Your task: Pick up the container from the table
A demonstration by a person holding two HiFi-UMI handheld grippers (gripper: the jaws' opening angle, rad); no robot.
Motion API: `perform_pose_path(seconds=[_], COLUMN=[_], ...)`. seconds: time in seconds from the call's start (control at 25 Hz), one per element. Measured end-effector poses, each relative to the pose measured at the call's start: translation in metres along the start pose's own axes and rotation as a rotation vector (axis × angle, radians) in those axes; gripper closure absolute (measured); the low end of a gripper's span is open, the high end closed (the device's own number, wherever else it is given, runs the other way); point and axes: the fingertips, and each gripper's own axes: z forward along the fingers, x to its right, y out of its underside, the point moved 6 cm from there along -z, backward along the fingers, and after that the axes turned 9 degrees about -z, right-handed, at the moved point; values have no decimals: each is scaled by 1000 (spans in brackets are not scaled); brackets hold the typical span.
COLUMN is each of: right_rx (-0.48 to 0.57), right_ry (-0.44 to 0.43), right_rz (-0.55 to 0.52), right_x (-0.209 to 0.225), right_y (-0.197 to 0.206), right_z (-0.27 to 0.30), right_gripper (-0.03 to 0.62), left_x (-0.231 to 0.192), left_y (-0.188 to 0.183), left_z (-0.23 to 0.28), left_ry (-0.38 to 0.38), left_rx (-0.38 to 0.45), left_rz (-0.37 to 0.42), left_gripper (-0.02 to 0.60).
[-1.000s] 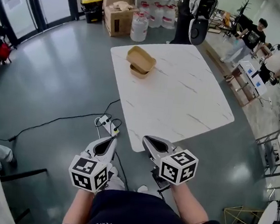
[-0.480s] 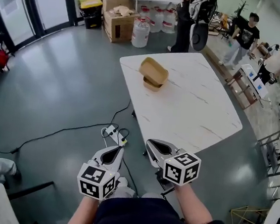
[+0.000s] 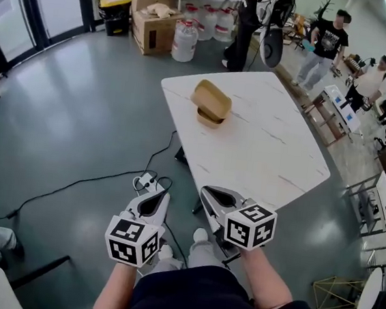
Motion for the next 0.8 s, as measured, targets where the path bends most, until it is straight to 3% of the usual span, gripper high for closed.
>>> perform_pose_path(seconds=[0.4, 0.8], right_rx=[-7, -37], right_ry=[-10, -27], right_rz=[-51, -108], right_x=[40, 119], right_y=[-34, -66], right_z=[27, 28], right_gripper=[594, 590], left_x=[-4, 7], left_y=[-29, -61], left_z=[40, 118], left_ry=[-10, -16], left_rx=[15, -13], left_rz=[30, 64], left_gripper=[588, 588])
